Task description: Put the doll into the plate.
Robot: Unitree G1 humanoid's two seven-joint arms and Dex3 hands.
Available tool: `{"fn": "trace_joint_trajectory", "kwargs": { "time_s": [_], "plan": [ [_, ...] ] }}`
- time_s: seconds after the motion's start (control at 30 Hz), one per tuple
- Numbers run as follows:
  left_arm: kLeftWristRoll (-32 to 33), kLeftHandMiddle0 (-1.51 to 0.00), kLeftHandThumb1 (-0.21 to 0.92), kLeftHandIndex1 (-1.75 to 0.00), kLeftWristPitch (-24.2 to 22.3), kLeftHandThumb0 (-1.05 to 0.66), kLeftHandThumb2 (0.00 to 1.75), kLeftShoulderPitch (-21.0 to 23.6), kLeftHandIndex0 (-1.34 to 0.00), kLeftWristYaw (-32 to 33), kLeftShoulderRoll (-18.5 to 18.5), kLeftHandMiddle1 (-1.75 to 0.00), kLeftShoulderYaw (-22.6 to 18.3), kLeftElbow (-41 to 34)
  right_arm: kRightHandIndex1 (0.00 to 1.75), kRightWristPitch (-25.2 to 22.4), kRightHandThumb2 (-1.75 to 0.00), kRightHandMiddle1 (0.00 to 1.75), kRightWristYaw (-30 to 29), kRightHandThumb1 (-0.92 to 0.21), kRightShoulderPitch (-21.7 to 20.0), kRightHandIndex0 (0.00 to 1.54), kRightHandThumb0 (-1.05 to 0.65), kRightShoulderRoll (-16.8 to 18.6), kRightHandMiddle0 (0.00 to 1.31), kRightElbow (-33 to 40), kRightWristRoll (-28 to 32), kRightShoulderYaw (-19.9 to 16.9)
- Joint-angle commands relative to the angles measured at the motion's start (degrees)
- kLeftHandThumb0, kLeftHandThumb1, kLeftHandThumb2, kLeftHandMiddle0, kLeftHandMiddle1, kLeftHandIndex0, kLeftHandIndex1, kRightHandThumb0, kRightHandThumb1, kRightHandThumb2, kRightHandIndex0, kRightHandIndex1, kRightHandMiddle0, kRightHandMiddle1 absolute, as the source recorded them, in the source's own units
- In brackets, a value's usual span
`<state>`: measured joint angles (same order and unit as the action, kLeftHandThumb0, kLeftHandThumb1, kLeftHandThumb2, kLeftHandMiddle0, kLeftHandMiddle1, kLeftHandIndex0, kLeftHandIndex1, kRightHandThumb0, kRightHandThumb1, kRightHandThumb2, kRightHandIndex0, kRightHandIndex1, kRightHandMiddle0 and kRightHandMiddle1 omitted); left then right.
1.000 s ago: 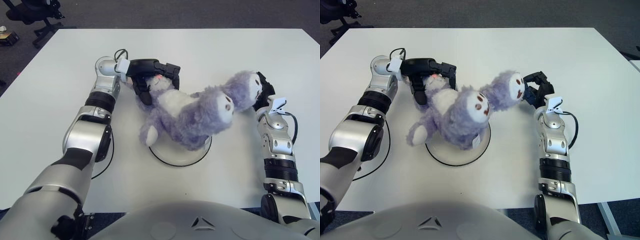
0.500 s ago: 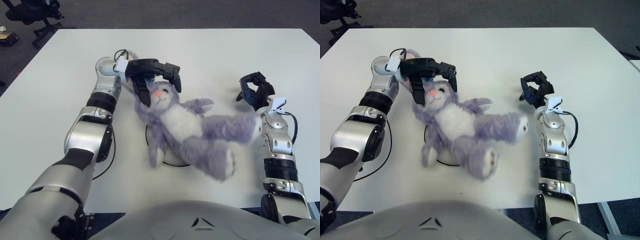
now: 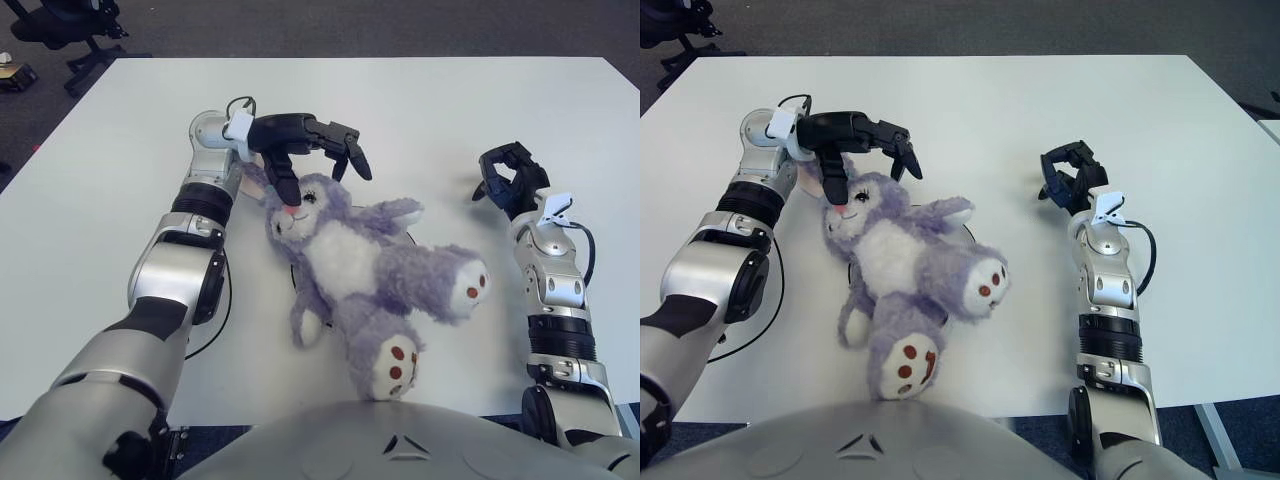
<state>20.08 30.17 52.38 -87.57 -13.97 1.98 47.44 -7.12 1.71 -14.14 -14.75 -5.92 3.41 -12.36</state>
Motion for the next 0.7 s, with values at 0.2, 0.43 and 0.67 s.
{"fn": "trace_joint_trajectory", "kwargs": {
  "time_s": [0.2,0.43,0.67],
  "plan": [
    [0.6,-0.56,0.91,-0.08,-1.5,-0.84,0.0,-1.2,-0.5,-0.2,-0.1,-1.75,-0.9,-1.9,1.75,-0.1,-0.42,1.65,0.0,-0.92,-0.4,0.76,-0.36,-0.8,0.31,-0.5,-0.4,-0.2],
    [0.6,-0.56,0.92,-0.04,-1.9,-0.86,0.01,-1.0,-0.45,-0.3,-0.1,-1.75,-1.4,-1.7,1.75,0.0,-0.42,1.65,0.0,-0.92,-0.4,0.76,-0.36,-0.8,0.31,-0.6,-0.4,-0.2],
    [1.7,-0.55,0.92,-0.03,-1.7,-0.87,0.01,-0.6,-0.44,0.1,-0.2,-1.75,-3.2,0.0,1.75,-0.1,-0.42,1.65,0.1,-0.92,-0.4,0.76,-0.36,-0.9,0.31,-0.6,-0.4,-0.2]
  ]
}}
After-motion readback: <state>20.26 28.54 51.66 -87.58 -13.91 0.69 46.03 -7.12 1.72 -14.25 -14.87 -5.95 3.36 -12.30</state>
